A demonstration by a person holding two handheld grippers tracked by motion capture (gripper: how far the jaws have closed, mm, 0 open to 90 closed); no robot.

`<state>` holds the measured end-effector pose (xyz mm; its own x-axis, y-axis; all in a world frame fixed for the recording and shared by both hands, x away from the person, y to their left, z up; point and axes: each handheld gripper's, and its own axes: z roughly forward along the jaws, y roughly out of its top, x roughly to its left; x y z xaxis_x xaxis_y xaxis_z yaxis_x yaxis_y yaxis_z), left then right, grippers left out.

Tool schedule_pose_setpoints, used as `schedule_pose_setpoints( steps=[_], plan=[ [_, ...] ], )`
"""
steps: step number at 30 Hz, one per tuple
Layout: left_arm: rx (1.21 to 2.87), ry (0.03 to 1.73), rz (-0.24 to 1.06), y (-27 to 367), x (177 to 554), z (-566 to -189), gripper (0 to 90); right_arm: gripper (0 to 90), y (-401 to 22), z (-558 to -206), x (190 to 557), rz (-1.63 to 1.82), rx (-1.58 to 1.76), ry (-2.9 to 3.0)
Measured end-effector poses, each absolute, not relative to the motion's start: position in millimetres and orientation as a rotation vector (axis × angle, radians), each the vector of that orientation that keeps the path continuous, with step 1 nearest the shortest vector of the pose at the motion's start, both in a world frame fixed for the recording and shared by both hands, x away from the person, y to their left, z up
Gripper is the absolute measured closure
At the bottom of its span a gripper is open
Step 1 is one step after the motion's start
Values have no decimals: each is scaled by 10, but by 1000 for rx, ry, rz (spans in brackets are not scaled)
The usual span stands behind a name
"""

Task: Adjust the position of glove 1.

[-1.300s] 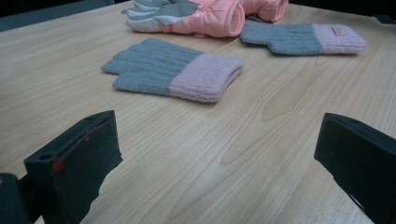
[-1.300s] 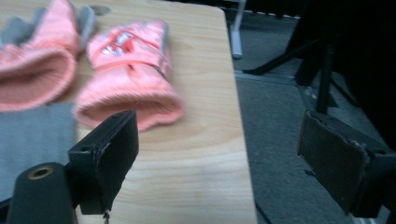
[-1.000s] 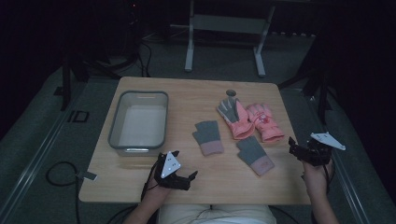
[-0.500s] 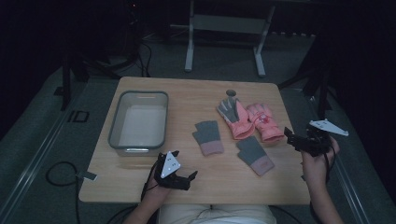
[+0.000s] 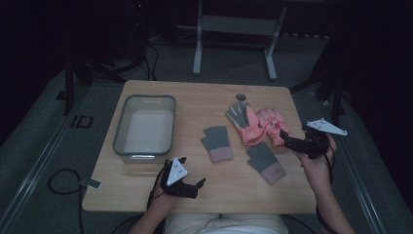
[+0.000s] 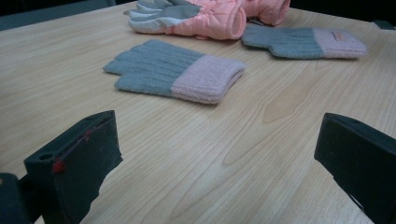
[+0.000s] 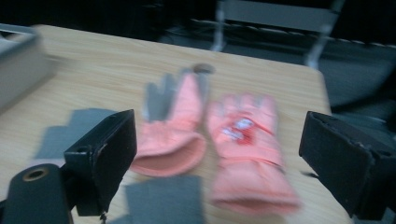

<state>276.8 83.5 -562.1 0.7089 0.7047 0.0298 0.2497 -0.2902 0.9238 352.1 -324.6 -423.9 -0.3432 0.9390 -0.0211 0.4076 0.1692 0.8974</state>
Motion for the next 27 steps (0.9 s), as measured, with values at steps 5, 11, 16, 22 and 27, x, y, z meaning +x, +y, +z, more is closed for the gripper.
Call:
schedule_pose_setpoints(
  steps=[5,11,16,22,27],
  plan=[
    [1867,730,537,821,2762,-5623,0,135,-3016,-4236,3559,1138,1211,1908],
    [1857,737,528,834,2763,-5622,0,157,-2729,-4264,3651,1152,1147,1999],
    [1862,723,525,826,2756,-5623,0,195,-2514,-4320,3712,1190,1105,2070],
    [1851,724,523,838,2747,-5623,0,249,-2268,-4491,3774,1224,1067,2172],
    [1863,720,518,827,2751,-5623,0,325,-2063,-4599,3832,1230,1047,2215]
  ],
)
